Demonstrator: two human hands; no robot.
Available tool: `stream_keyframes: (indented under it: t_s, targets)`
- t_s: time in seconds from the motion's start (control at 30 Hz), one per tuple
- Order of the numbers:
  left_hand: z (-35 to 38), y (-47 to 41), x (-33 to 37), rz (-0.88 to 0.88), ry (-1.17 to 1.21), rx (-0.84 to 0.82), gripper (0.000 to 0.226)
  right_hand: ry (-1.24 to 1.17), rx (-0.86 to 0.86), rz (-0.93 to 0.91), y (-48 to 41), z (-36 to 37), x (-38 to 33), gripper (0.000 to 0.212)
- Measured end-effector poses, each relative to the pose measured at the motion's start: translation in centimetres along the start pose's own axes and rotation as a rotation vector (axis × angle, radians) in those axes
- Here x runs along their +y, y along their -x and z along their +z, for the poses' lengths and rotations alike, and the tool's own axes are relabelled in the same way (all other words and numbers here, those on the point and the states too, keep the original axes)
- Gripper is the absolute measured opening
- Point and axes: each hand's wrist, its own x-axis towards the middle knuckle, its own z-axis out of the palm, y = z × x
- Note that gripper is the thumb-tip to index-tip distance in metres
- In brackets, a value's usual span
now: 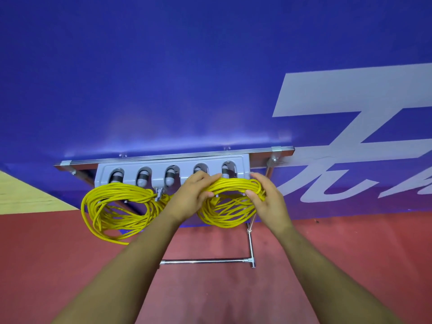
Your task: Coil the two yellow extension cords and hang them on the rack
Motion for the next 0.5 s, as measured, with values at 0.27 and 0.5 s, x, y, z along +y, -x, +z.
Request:
stream_keyframes:
  t_s: [0.27,0.5]
  targets:
    - [1.2,0.4,1.9,-0.069,0.048,0.141,0.045,-0.143,-0.031,0.159,0.3,0.4,0.8,0.026]
    - [0.7,0.6,1.9,-0.186,-0.056,0.043,0.048,0.064,0.014,0.058,0.0,-1.0,-0.6,0.019]
